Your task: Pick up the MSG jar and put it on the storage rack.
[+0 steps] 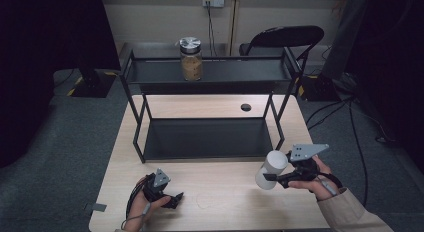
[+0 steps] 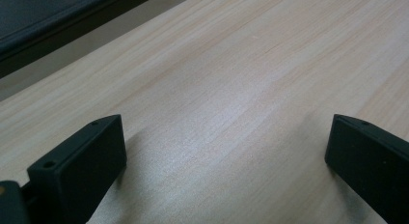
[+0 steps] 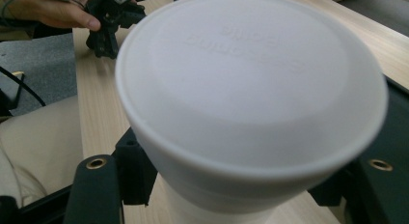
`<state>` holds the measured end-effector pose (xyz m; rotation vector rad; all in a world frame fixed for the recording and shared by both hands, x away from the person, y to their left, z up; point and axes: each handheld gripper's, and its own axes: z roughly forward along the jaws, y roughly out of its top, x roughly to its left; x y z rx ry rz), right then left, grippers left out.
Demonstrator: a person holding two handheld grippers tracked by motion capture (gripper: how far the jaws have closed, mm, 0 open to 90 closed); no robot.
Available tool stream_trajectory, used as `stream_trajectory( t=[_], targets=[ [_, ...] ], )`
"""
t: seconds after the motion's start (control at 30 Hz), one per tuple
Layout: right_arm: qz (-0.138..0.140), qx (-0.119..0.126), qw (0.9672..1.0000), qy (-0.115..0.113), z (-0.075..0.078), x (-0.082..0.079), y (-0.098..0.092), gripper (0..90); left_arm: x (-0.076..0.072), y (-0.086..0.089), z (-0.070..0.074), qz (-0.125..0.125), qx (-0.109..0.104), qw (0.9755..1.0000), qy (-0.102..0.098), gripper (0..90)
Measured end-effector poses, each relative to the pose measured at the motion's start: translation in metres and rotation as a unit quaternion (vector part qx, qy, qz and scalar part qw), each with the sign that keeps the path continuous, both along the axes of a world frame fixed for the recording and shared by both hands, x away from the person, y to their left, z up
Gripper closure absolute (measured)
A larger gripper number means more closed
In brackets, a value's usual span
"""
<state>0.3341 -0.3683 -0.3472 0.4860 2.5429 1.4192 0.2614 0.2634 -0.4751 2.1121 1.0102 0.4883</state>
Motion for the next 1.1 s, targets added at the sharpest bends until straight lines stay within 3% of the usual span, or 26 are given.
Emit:
stream_trajectory(
  t=[0.77,1.1],
  targets=[
    [0.018,-0.018,0.9994,-0.025,0.114,0.026,0.036,34.2,0.000,0.000,0.000,0.000,0.000,1.0000,0.000,0.0],
    [0.021,-0.035,0.9986,-0.033,0.153,0.036,0.053,34.2,0.000,0.000,0.000,0.000,-0.001,1.0000,0.000,0.0]
  ],
)
